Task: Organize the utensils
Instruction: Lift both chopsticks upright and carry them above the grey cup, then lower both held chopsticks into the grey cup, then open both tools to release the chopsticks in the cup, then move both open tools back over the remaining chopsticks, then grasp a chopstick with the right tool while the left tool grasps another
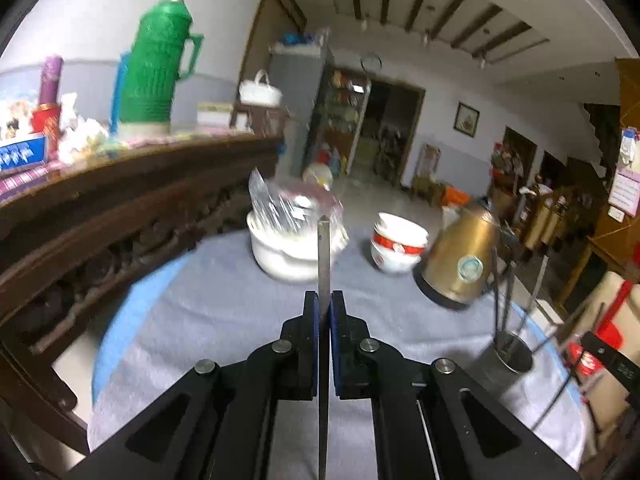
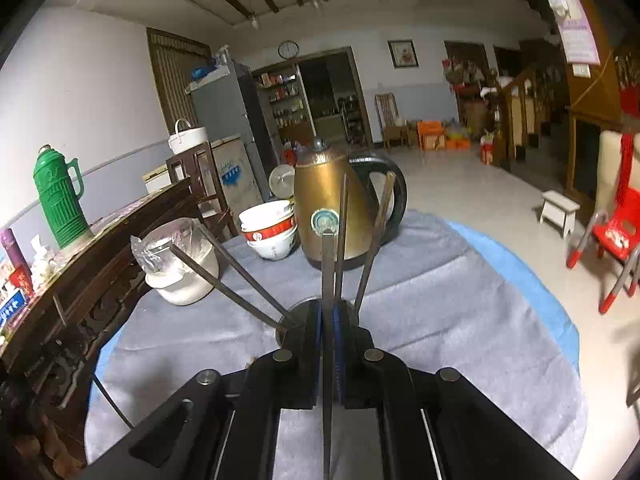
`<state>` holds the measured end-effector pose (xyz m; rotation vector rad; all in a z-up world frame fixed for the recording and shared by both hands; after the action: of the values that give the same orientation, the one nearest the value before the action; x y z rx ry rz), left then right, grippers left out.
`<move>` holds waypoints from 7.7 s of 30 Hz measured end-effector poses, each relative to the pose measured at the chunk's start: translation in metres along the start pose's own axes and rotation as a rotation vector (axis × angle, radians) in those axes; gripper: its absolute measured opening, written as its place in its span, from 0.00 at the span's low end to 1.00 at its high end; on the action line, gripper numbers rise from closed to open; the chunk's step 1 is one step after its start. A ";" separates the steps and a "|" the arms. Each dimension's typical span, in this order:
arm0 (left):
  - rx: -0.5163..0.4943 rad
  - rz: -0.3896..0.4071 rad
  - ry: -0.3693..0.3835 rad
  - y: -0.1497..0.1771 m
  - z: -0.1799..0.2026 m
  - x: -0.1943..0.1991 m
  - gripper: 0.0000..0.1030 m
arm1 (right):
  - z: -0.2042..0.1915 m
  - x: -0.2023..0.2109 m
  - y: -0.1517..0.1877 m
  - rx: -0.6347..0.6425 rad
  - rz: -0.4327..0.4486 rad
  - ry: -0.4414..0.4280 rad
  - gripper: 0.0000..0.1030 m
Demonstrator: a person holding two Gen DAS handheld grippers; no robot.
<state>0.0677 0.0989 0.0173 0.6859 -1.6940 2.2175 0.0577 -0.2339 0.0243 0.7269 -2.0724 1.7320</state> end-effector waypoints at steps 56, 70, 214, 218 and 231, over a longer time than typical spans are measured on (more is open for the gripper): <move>-0.014 -0.158 -0.017 0.028 0.018 0.070 0.07 | -0.009 0.115 0.036 0.044 0.116 -0.043 0.06; 0.051 -0.172 0.160 0.005 0.027 0.072 0.07 | -0.006 0.125 0.014 0.029 0.165 -0.064 0.06; -0.154 -0.717 -0.010 0.157 0.039 -0.041 0.05 | -0.066 -0.162 0.102 0.149 -0.784 -0.190 0.08; -0.151 -0.726 0.005 0.164 0.033 -0.027 0.05 | -0.052 -0.153 0.109 0.095 -0.791 -0.210 0.10; -0.062 -0.715 0.070 0.128 0.019 -0.022 0.43 | -0.044 -0.156 0.082 0.062 -0.794 -0.211 0.12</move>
<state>0.0287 0.0465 -0.0961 0.9915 -1.2102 1.6529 0.1334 -0.1553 -0.1209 1.5427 -1.5034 1.2908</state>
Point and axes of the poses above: each gripper's, at about its wrist camera, not at the fingertips, and x roughly against the way its jaws point, z to its right, y to its underside, the point moved 1 cm from there along -x, roughly the way its jaws point, and after that the axes turned 7 degrees about -z, right-handed, at the moved point
